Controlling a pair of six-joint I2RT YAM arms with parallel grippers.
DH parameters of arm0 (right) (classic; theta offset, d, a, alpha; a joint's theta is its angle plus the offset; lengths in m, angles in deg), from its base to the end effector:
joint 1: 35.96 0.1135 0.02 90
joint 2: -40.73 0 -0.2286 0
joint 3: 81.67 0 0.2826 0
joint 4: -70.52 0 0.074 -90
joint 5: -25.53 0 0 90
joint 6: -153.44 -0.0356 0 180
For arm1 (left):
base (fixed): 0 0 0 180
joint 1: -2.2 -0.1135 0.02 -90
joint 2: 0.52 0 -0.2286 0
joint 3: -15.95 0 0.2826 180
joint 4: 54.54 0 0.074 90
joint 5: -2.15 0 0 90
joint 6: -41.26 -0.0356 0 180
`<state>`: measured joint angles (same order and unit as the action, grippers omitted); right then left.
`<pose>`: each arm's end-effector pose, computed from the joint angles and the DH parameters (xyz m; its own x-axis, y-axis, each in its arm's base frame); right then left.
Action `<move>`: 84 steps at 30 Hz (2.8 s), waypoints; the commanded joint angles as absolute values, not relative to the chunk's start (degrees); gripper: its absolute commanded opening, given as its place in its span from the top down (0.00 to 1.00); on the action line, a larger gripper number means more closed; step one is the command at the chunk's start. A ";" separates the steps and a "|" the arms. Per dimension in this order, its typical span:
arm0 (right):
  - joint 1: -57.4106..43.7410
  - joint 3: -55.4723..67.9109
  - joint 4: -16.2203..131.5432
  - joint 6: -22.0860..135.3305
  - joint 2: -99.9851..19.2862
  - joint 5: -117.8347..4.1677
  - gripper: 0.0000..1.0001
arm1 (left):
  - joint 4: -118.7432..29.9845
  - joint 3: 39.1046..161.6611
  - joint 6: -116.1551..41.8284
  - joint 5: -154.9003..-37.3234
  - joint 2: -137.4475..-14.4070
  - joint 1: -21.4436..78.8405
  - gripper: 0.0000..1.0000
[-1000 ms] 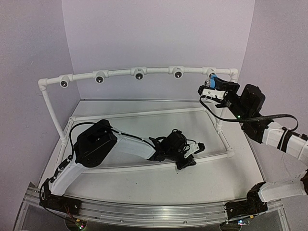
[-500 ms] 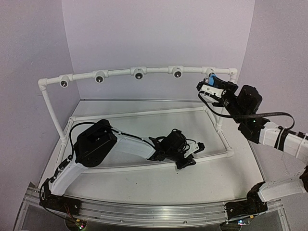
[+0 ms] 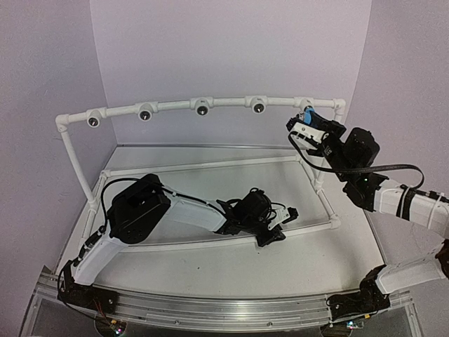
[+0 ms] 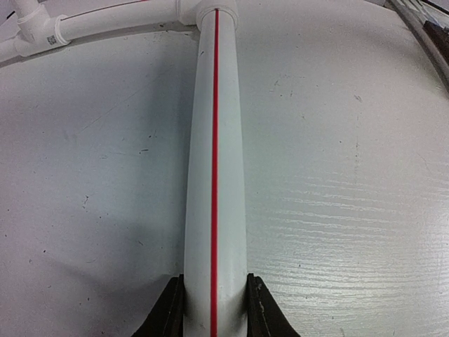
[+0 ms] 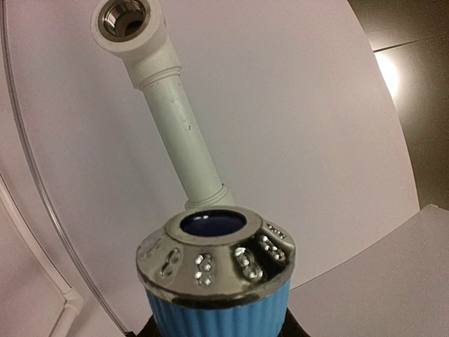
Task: Install the water faucets
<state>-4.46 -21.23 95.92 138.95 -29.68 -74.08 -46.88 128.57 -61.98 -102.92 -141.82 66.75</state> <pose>0.2818 0.1657 0.3090 0.4227 -0.8606 -0.2842 0.1251 0.3660 -0.9222 0.2210 -0.4858 0.0566 -0.0276 0.5726 -0.8194 0.9947 0.0973 0.0345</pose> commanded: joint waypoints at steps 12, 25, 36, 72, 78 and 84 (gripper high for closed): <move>-5.52 -21.60 100.28 129.29 -32.99 -82.71 1.00 | -41.46 124.31 -63.98 -108.15 -142.29 68.73 1.00; -4.15 -21.96 103.77 121.47 -34.69 -87.69 1.00 | -41.68 123.85 -64.26 -108.01 -142.23 69.30 1.00; -3.88 -20.16 106.00 113.56 -37.74 -92.07 1.00 | -41.98 123.47 -64.84 -107.13 -142.12 69.68 1.00; -3.96 -17.84 103.09 91.03 -39.54 -94.91 1.00 | -42.01 120.92 -67.31 -106.45 -141.07 72.07 1.00; -3.94 -18.12 103.11 86.07 -39.99 -96.26 1.00 | -42.02 120.42 -67.75 -106.71 -140.85 72.25 1.00; -4.16 -18.23 103.13 79.07 -40.89 -96.79 1.00 | -42.01 119.63 -68.01 -107.00 -140.50 72.29 1.00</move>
